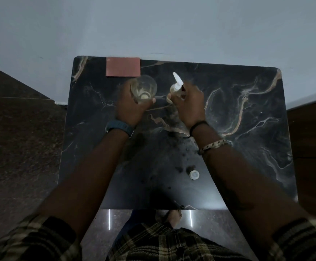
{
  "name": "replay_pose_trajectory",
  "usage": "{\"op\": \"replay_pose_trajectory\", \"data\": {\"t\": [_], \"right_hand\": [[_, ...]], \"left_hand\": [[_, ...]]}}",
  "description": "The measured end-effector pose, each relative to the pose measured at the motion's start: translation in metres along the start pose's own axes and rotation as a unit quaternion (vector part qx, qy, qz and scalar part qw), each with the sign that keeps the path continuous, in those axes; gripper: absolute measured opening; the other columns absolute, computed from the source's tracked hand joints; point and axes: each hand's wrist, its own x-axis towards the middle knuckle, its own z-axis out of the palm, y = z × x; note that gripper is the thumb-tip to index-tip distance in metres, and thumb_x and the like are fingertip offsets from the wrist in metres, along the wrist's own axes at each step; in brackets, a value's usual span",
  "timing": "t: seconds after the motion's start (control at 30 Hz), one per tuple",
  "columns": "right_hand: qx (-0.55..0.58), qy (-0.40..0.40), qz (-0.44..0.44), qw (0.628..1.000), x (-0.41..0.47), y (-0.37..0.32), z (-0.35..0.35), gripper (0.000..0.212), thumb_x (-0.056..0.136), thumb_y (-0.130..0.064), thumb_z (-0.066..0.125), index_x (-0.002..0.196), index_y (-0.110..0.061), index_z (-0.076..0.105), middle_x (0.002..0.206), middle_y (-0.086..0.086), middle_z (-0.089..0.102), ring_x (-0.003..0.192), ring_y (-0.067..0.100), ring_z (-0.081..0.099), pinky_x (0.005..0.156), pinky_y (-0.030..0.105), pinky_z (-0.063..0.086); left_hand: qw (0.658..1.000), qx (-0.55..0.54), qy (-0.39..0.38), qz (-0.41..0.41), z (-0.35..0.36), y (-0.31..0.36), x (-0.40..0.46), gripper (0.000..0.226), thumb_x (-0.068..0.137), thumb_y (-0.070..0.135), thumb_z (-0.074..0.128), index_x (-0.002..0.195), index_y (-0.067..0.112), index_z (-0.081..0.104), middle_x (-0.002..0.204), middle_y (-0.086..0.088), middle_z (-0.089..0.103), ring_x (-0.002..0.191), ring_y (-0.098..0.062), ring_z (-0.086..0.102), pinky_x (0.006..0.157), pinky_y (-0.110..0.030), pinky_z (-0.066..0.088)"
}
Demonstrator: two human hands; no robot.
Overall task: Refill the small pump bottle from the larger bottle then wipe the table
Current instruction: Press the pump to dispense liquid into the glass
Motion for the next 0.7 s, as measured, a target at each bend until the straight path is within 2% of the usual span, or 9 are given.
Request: {"op": "replay_pose_trajectory", "data": {"t": [0.07,0.17,0.23,0.33,0.4,0.5,0.7], "right_hand": [[-0.004,-0.009,0.003,1.0,0.025,-0.005,0.001,0.037,0.091,-0.017,0.08,0.125,-0.008,0.07,0.109,0.012,0.071,0.097,0.022,0.061,0.086,0.038,0.054],[-0.002,-0.032,0.003,0.999,0.059,-0.01,0.003,0.035,0.09,-0.011,0.08,0.124,-0.005,0.071,0.112,0.014,0.074,0.106,0.03,0.067,0.095,0.045,0.055],[-0.004,-0.04,0.0,0.999,0.076,-0.012,0.004,0.034,0.09,-0.008,0.078,0.123,-0.004,0.072,0.114,0.013,0.074,0.109,0.029,0.068,0.099,0.045,0.054],[-0.035,-0.047,-0.011,0.998,0.098,-0.013,0.006,0.034,0.088,-0.006,0.078,0.121,-0.004,0.073,0.118,0.016,0.07,0.111,0.031,0.066,0.099,0.04,0.052],[-0.044,-0.053,-0.017,0.997,0.11,-0.013,0.007,0.035,0.087,-0.006,0.077,0.122,-0.003,0.073,0.119,0.018,0.068,0.112,0.032,0.065,0.1,0.041,0.051],[-0.038,-0.057,-0.019,0.997,0.121,-0.013,0.008,0.039,0.086,-0.001,0.072,0.125,-0.003,0.072,0.119,0.015,0.071,0.114,0.032,0.064,0.101,0.045,0.05],[-0.024,-0.073,-0.026,0.997,0.13,-0.012,0.011,0.04,0.089,0.004,0.062,0.128,-0.003,0.069,0.115,0.014,0.074,0.111,0.033,0.066,0.1,0.048,0.052]], "left_hand": [[1.0,0.016,0.007,0.001,0.006,0.009,0.031,0.076,0.069,0.042,0.094,0.131,0.024,0.054,0.125,0.005,0.066,0.105,-0.014,0.066,0.071,-0.007,0.051],[1.0,0.029,0.009,-0.005,0.016,0.015,0.068,0.079,0.067,0.044,0.094,0.131,0.021,0.055,0.126,0.002,0.067,0.111,-0.02,0.068,0.089,-0.034,0.061],[0.999,0.029,0.014,-0.012,0.022,0.014,0.087,0.079,0.064,0.042,0.095,0.13,0.02,0.057,0.124,0.001,0.068,0.111,-0.021,0.068,0.094,-0.04,0.061],[0.999,0.028,0.021,-0.021,0.031,0.012,0.108,0.08,0.062,0.041,0.096,0.128,0.018,0.058,0.12,0.001,0.069,0.105,-0.016,0.067,0.09,-0.033,0.061],[0.999,0.031,0.018,-0.025,0.035,0.013,0.119,0.084,0.062,0.041,0.097,0.132,0.019,0.057,0.125,0.001,0.068,0.109,-0.017,0.066,0.091,-0.029,0.059],[0.999,0.034,0.009,-0.017,0.039,0.013,0.13,0.084,0.066,0.038,0.097,0.135,0.015,0.055,0.128,-0.002,0.068,0.113,-0.02,0.066,0.094,-0.031,0.058],[0.999,0.041,-0.005,-0.022,0.044,0.014,0.141,0.083,0.068,0.034,0.096,0.136,0.012,0.053,0.129,-0.004,0.066,0.111,-0.02,0.066,0.092,-0.03,0.057]]}}
